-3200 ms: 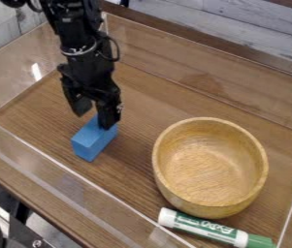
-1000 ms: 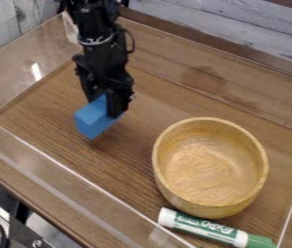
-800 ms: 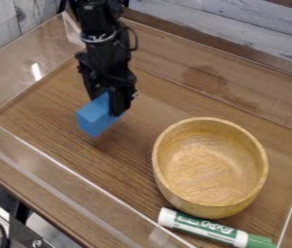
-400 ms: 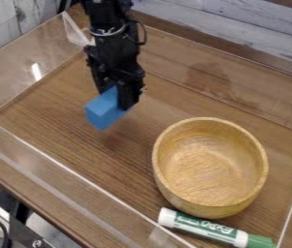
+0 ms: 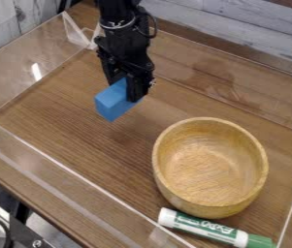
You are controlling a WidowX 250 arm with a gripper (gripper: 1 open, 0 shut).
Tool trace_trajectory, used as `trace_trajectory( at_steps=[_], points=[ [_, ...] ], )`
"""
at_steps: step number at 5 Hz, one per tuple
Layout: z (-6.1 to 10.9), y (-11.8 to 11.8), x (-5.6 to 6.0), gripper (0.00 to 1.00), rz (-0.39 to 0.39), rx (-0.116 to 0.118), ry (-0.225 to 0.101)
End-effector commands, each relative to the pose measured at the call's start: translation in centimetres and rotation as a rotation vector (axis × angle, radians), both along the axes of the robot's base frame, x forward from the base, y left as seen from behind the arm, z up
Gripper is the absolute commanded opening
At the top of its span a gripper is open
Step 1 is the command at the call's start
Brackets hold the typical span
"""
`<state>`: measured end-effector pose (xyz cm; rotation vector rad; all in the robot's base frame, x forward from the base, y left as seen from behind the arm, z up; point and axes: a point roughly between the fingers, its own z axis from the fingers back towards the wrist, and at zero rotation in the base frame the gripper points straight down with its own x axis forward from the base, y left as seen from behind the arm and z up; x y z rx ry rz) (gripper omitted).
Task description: Put the blue block in the brown bowl
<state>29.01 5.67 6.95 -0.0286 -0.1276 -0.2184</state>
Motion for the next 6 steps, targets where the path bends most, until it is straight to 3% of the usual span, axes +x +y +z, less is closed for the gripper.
trace_trajectory(
  at_steps=[1,3,6],
  points=[
    [2.7,-0.8,0.8,0.00,-0.001,0.017,-0.086],
    [3.8,-3.5,-0.2,0.00,0.011,0.007,-0.099],
    [4.5,-5.4,-1.5,0.00,0.003,-0.007,-0.112]
  ],
)
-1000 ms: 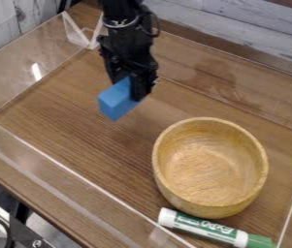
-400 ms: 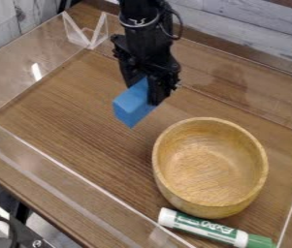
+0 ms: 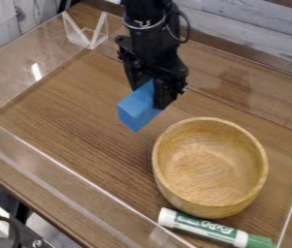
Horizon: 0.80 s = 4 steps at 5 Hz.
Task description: Put the blue block in the brown bowl
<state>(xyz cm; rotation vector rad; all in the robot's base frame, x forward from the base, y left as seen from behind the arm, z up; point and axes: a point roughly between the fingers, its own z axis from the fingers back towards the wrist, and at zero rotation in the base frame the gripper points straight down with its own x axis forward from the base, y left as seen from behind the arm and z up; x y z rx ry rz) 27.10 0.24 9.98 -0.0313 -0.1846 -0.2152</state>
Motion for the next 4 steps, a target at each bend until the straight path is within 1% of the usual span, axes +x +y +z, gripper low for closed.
trace_trajectory(
  at_steps=[1,4],
  points=[
    [1.7,-0.7,0.0,0.00,-0.005,-0.002,-0.059],
    [2.3,-2.0,-1.1,0.00,-0.007,-0.009,-0.062]
  ],
)
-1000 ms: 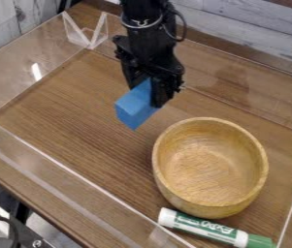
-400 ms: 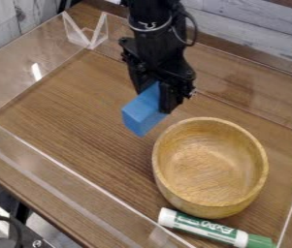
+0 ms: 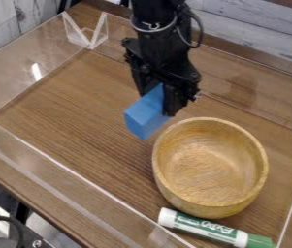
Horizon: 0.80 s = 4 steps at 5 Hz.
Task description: Put the blue block in the brown bowl
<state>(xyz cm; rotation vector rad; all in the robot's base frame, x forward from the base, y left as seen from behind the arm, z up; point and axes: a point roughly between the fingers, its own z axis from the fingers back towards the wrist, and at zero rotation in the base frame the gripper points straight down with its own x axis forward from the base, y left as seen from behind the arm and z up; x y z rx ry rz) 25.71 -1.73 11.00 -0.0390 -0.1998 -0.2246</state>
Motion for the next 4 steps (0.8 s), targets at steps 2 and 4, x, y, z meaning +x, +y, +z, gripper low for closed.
trace_trajectory(
  at_steps=[2,4],
  points=[
    [1.5,-0.8,-0.2,0.00,0.002,-0.004,-0.046],
    [1.6,-1.6,-0.7,0.00,-0.002,-0.008,-0.047]
  ],
)
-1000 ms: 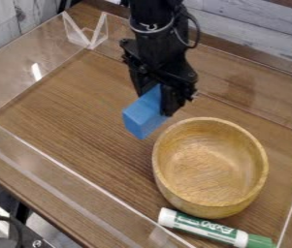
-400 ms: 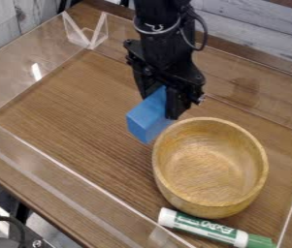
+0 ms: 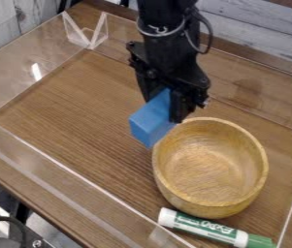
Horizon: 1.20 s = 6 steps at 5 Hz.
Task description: Put the blue block in the brown bowl
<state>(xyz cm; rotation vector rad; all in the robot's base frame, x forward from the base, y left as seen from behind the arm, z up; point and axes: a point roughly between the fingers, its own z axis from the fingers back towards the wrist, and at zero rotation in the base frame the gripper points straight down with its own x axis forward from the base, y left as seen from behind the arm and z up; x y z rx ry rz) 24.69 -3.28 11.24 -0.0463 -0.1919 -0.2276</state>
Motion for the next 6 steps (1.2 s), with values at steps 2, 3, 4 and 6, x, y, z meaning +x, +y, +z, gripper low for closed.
trace_trajectory(
  at_steps=[2,3,4,6],
  points=[
    [1.4,-0.8,0.1,0.00,-0.003,-0.004,-0.058],
    [1.3,-1.2,0.0,0.00,-0.005,-0.006,-0.060],
    [1.2,-1.5,-0.1,0.00,-0.003,-0.009,-0.062],
    [0.8,-2.1,-0.1,0.00,-0.003,-0.016,-0.064]
  ],
)
